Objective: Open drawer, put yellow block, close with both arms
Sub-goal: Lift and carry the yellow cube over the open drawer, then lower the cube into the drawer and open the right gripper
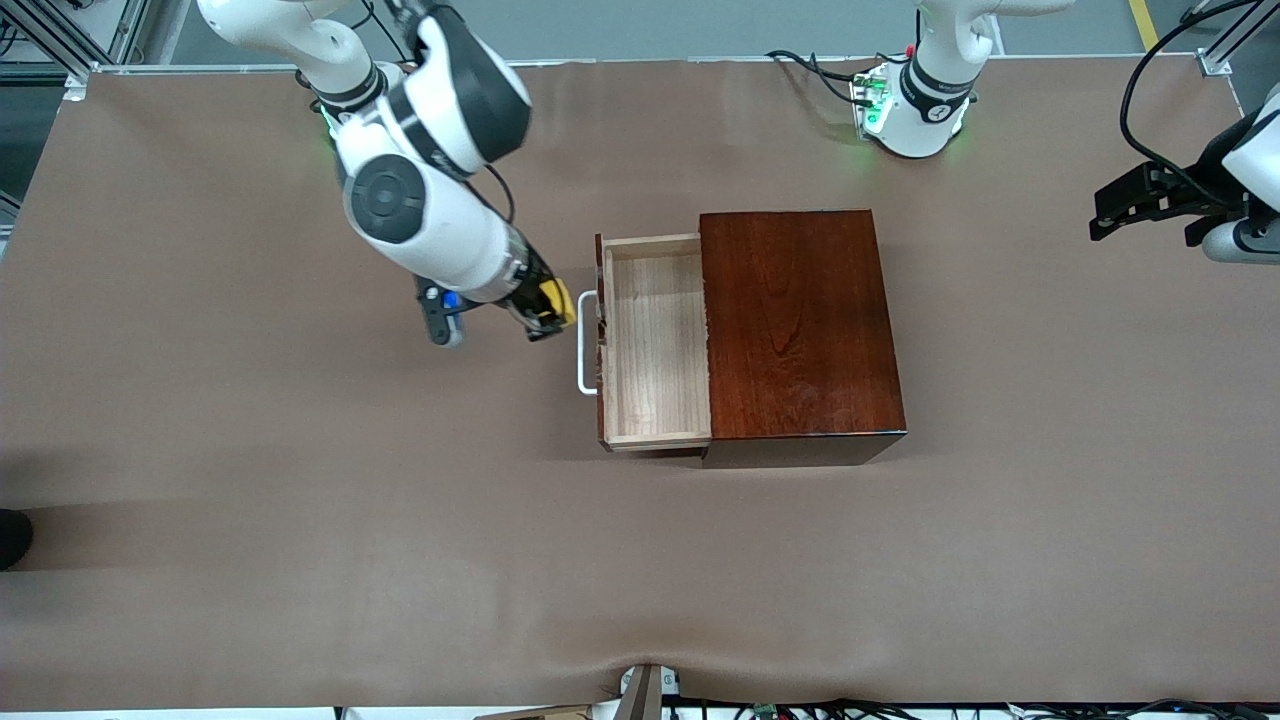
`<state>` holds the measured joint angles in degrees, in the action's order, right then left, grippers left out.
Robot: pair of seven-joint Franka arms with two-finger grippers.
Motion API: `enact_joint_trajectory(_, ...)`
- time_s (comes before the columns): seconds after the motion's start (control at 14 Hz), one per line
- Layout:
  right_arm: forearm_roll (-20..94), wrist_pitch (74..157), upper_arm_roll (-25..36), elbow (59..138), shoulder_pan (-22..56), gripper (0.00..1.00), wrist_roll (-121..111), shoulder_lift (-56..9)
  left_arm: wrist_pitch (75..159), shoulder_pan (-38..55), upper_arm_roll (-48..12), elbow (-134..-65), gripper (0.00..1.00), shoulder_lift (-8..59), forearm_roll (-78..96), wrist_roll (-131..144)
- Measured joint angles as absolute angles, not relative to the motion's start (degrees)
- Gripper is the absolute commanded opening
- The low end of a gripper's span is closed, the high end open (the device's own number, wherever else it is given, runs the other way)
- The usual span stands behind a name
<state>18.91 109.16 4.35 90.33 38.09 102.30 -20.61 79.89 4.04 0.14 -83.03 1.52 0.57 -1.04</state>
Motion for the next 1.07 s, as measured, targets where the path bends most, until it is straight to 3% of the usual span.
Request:
enact_joint_trajectory(0.28,18.92,112.19,4.37,86.38,41.26,0.00,108.14,-25.59,79.90,4.04,0.14,-83.03,1.00,1.52,0.57,-1.06)
enact_joint_trajectory(1.07,19.61,116.84,4.38,85.93,45.16,0.00,109.10,-28.97,79.93,3.79,0.16,-83.03,1.00,1.55,0.57,-1.10)
